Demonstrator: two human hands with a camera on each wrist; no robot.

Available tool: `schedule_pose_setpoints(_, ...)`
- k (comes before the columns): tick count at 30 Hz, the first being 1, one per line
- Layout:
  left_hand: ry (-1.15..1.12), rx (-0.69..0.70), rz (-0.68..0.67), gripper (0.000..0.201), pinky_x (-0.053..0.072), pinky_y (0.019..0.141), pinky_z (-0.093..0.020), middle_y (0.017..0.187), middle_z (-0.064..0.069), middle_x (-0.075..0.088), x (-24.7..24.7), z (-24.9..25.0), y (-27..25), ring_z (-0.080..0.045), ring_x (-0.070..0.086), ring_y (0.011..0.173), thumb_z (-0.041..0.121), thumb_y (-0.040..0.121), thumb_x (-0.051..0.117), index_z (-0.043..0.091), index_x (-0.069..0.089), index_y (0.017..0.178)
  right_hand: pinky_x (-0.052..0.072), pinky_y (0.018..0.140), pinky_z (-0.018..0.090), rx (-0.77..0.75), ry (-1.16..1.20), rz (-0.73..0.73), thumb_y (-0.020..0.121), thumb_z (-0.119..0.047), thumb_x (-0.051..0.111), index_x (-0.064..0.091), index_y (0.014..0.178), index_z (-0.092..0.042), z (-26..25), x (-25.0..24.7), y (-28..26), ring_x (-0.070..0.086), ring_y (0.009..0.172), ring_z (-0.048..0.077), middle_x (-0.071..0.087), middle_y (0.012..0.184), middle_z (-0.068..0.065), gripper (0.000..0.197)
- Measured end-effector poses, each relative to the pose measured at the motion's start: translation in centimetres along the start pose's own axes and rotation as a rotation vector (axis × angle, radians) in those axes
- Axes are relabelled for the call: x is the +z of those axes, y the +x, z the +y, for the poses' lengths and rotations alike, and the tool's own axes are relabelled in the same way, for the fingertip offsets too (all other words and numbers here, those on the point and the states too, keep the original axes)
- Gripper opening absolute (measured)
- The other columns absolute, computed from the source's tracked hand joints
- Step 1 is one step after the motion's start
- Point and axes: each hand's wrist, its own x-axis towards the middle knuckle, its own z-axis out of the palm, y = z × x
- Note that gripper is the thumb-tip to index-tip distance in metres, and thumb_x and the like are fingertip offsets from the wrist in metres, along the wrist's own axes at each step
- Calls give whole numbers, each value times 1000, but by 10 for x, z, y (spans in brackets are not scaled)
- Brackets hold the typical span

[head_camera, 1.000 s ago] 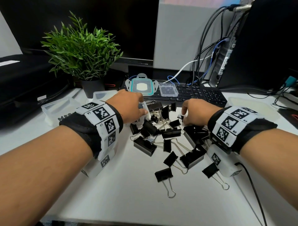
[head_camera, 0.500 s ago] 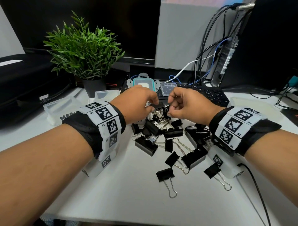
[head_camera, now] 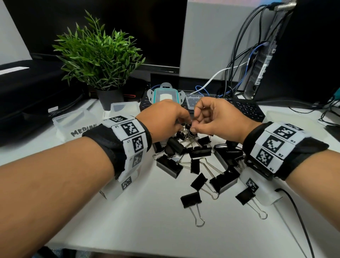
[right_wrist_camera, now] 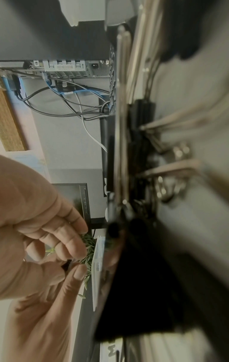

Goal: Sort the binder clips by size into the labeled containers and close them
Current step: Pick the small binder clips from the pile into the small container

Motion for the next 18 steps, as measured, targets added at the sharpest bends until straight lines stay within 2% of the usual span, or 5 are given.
schedule_pose_setpoints(9, 9, -16, -14, 16, 45, 84, -26, 96, 4, 66, -1, 2, 2, -10, 53, 92, 19, 89, 60, 22, 69, 103, 55, 63, 22, 12, 65, -13, 78, 12, 66, 48, 83, -13, 1, -1, 1, 65, 69, 28, 67, 70, 13, 32)
schedule_pose_setpoints(11, 6, -18, -10, 13, 43, 81, -26, 94, 4, 64, 0, 1, 2, -7, 47, 89, 23, 90, 59, 20, 67, 100, 56, 69, 28, 16, 44, -6, 80, 10, 66, 48, 83, -14, 2, -2, 1, 67, 70, 29, 68, 70, 13, 30)
schedule_pose_setpoints(14, 14, -83, 29, 10, 42, 75, -26, 92, 3, 63, -1, 2, 1, -12, 53, 88, 25, 92, 54, 20, 62, 96, 55, 73, 39, 34, -99, 62, 81, 3, 67, 50, 82, -18, 8, -5, 4, 67, 69, 30, 65, 65, 8, 27)
schedule_pose_setpoints(16, 27, -141, 69, 11, 43, 77, -26, 94, 3, 65, -2, 1, 2, -14, 56, 89, 22, 93, 52, 18, 62, 98, 54, 70, 31, 46, -257, 146, 82, -1, 66, 52, 80, -20, 14, -8, 8, 64, 67, 25, 60, 63, 0, 24)
schedule_pose_setpoints(18, 48, -200, 109, 15, 44, 80, -27, 97, 3, 67, -4, -2, 2, -16, 59, 93, 19, 93, 51, 18, 63, 101, 44, 59, 6, 56, -481, 227, 85, -3, 60, 56, 80, -19, 15, -11, 9, 56, 62, 9, 56, 67, -8, 17)
